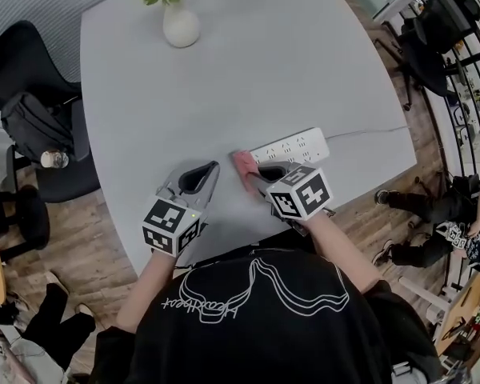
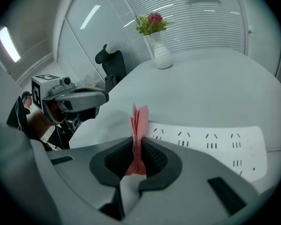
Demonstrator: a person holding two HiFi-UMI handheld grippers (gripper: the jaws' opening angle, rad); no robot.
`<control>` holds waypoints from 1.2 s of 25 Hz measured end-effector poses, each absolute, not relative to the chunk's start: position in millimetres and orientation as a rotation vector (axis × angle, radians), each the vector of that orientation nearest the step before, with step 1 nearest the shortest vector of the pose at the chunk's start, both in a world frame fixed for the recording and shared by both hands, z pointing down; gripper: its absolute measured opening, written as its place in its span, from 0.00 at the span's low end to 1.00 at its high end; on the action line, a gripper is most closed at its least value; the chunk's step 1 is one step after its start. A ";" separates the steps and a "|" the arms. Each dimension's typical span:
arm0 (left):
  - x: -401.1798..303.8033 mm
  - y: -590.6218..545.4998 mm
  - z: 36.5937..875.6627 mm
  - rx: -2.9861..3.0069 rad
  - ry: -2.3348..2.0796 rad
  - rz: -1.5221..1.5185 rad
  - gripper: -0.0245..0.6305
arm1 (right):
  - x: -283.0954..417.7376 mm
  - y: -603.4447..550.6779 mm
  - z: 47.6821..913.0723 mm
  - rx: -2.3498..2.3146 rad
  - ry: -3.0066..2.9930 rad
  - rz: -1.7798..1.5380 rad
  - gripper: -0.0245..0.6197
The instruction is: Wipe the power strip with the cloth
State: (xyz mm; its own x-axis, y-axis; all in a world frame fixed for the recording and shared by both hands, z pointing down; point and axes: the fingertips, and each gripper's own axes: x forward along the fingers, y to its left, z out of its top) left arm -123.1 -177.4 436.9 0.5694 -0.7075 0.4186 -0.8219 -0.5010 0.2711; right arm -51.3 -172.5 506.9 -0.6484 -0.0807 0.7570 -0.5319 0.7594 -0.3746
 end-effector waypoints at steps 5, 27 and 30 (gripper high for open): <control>-124.6 -177.2 438.9 2.368 -1.226 0.347 0.06 | -53.1 -173.5 513.3 0.460 -2.176 0.721 0.12; -87.0 -183.9 422.4 2.514 -1.124 0.382 0.06 | 1.6 -197.9 514.4 0.601 -2.129 0.733 0.12; -82.5 -186.3 423.1 2.523 -1.116 0.381 0.06 | 12.8 -204.6 514.9 0.634 -2.129 0.753 0.12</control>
State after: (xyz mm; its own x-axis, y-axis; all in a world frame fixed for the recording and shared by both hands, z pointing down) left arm -82.5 -186.3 423.1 0.6528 -0.6555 0.3798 -0.7509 -0.6261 0.2100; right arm 12.8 -204.6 514.9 -0.5753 -0.1873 0.7962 -0.6462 0.7009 -0.3020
